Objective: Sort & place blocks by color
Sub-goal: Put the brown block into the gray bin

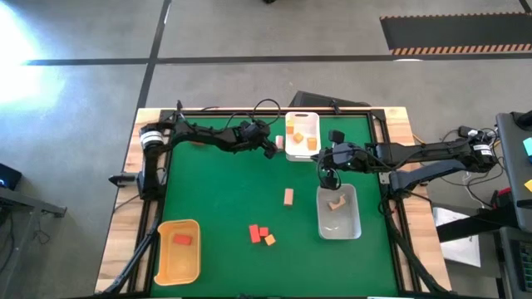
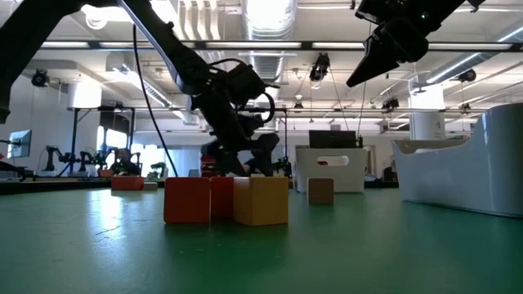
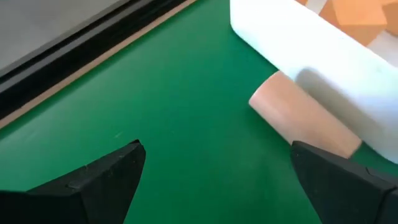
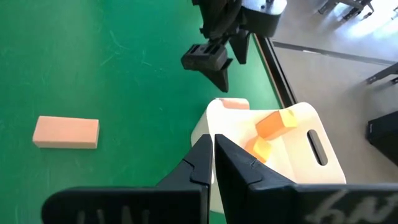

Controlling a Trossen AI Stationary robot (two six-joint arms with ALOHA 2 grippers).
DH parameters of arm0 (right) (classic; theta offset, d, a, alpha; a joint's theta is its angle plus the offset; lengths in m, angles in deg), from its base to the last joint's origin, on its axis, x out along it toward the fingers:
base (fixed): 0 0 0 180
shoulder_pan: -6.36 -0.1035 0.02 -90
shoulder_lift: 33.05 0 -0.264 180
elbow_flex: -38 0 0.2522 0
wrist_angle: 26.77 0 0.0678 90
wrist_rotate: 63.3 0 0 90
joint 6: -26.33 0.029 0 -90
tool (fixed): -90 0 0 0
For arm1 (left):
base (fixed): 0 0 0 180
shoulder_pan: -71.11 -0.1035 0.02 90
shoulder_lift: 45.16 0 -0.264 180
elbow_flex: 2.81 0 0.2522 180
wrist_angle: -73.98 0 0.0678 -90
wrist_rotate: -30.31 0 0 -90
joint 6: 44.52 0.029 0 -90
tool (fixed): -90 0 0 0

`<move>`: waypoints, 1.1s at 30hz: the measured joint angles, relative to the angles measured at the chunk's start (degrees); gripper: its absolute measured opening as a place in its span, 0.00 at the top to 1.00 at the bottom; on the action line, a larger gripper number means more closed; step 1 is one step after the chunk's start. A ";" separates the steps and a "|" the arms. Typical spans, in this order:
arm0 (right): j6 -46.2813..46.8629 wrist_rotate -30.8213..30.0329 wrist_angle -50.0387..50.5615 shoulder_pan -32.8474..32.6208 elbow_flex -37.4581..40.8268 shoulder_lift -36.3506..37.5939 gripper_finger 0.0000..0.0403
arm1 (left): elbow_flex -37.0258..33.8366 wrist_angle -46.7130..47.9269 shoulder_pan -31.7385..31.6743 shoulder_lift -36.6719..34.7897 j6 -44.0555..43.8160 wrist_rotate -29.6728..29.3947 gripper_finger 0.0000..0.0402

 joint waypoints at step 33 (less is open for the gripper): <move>0.37 0.02 0.28 0.00 0.02 -0.04 0.98 | -0.11 -6.66 2.86 4.87 -12.01 -3.81 0.05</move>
